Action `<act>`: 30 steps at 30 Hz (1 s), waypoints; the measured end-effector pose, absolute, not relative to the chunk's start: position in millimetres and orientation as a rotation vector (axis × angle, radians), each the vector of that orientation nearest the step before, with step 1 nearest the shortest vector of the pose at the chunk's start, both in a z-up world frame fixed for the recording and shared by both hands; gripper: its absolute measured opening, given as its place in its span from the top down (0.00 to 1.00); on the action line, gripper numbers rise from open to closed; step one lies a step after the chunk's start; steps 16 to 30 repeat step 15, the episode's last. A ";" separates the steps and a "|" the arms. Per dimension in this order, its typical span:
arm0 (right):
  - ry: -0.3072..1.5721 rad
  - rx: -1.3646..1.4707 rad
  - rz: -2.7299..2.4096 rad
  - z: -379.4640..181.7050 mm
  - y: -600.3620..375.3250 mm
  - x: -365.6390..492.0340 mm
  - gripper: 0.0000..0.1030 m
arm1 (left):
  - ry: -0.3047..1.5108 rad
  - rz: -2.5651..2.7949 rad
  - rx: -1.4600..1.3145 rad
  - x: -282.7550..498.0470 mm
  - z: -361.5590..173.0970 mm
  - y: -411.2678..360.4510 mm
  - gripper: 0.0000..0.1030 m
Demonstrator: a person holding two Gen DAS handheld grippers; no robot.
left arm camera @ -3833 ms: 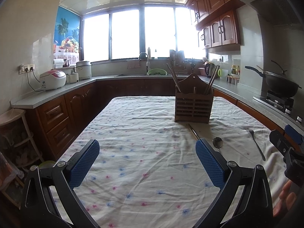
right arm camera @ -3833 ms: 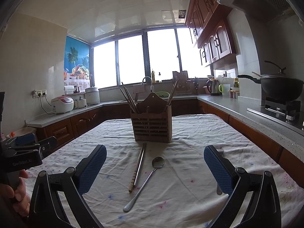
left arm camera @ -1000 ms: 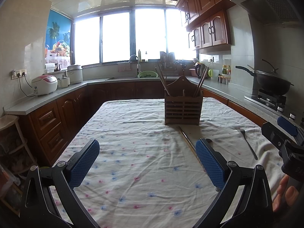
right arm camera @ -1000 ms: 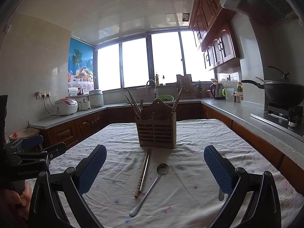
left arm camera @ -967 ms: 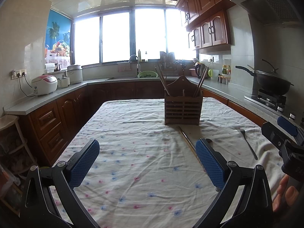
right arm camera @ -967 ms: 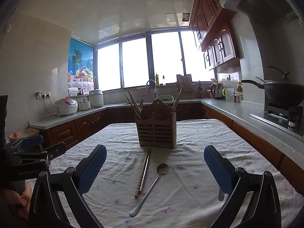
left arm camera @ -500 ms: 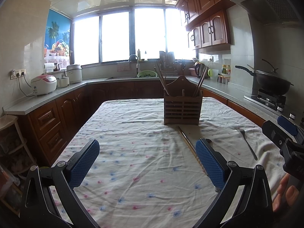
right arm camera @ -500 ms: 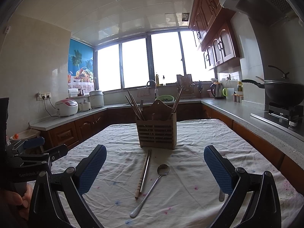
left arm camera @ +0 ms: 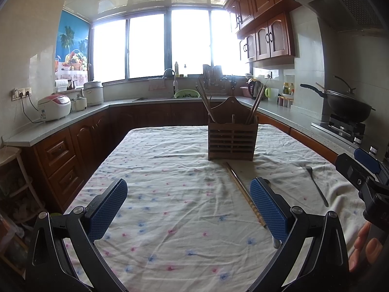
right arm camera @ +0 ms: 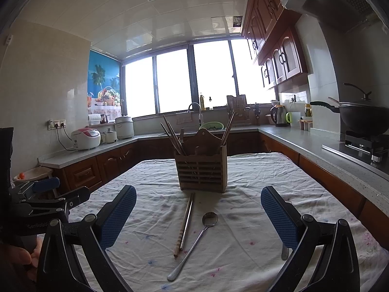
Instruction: Organize utensils
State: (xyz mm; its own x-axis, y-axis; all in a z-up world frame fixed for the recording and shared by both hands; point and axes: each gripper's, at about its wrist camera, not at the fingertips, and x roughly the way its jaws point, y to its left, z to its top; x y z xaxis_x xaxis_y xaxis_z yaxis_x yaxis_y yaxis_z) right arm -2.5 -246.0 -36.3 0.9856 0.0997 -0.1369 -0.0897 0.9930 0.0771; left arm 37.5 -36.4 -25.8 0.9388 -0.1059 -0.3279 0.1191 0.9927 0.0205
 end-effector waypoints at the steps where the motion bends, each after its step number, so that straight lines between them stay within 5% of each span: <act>1: 0.141 0.070 0.095 -36.3 -246.0 -2.5 0.00 | 0.333 -0.116 0.041 38.4 -25.7 -36.5 0.00; 30: 0.156 0.069 0.081 -33.8 -242.4 0.7 0.00 | 0.348 -0.107 0.010 51.1 -22.1 -32.1 0.00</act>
